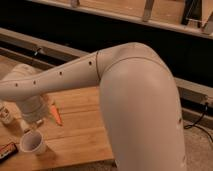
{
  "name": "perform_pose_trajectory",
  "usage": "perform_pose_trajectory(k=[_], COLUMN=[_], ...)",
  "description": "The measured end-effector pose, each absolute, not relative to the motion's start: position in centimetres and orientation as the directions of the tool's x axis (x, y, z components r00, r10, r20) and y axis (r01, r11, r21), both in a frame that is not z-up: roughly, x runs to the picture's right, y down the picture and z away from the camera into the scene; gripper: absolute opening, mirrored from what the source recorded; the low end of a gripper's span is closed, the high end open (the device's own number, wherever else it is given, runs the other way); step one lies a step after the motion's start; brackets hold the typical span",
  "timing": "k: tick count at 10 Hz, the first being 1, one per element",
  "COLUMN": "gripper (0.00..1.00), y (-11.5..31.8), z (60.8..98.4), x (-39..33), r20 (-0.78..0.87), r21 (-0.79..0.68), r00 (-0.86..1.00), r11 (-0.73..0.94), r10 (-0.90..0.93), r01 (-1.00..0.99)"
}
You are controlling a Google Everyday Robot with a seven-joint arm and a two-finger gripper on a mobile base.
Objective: Pick up the ceramic cup
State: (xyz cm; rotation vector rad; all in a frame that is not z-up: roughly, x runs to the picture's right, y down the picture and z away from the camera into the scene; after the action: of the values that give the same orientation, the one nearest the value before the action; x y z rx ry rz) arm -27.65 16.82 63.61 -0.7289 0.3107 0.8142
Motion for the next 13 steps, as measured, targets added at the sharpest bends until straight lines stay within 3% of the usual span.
perform_pose_trajectory(k=[4,10,13], gripper=[0.65,0.64,0.35], y=[19.6,22.3,23.9], z=[64.9,69.8,71.6], x=[-29.1,-30.5,-31.4], r20=[-0.490,-0.483,-0.480], r21=[-0.494,-0.499,-0.507], r00=[0.719,0.741,0.758], r11=[0.523,0.549,0.566], r10=[0.492,0.466,0.441], r01=[-0.694,-0.670,-0.650])
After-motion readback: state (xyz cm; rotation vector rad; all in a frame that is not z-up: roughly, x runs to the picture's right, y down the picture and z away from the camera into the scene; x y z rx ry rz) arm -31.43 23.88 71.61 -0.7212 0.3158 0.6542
